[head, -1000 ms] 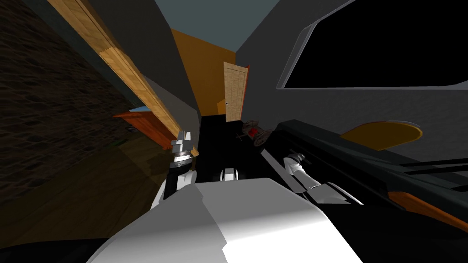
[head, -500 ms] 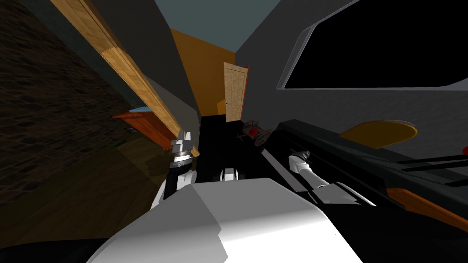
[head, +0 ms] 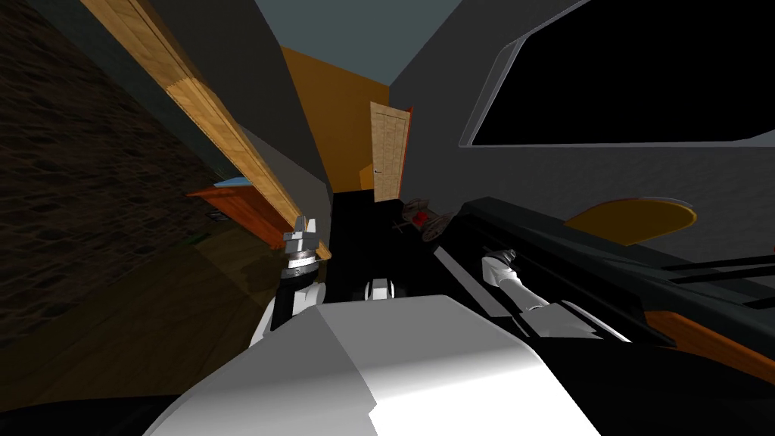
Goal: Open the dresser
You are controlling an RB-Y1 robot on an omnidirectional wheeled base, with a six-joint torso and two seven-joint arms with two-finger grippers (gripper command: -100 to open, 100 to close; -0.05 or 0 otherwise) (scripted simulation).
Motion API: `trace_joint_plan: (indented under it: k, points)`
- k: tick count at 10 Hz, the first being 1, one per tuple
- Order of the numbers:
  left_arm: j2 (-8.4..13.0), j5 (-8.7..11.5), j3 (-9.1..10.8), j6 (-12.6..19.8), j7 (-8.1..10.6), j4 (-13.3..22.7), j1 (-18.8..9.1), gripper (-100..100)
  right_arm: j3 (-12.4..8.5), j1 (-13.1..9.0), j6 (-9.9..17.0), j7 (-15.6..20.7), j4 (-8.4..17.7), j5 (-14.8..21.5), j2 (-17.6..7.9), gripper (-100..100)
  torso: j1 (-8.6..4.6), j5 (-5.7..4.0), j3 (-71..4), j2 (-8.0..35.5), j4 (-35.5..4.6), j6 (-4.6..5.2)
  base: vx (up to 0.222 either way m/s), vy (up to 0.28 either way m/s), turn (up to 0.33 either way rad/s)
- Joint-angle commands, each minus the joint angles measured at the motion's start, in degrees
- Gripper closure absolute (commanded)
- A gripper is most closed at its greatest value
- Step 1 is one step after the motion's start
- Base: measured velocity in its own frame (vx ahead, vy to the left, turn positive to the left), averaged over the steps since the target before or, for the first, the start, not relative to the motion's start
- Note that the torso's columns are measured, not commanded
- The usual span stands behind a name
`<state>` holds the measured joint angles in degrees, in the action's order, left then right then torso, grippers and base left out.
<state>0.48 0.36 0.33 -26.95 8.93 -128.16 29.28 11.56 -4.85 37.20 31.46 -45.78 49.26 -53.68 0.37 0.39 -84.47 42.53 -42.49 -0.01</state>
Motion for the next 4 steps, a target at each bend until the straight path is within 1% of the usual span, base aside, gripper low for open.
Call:
trace_joint_plan:
  k: [1,4]
  points:
    - [0.0,0.0,0.0,0.0,0.0,0.0,0.0,0,0.06,0.07,-0.04,0.02,0.03,-0.02,0.13,0,-0.06,-0.06,-0.03,-0.05,0.04,0.02,0.0,0.0,0.0]
    - [0.0,0.0,0.0,0.0,0.0,0.0,0.0,0,0.19,0.21,-0.12,0.04,0.09,-0.07,0.42,0,-0.18,-0.19,-0.07,-0.14,0.12,0.02,0.0,0.0,0.0]
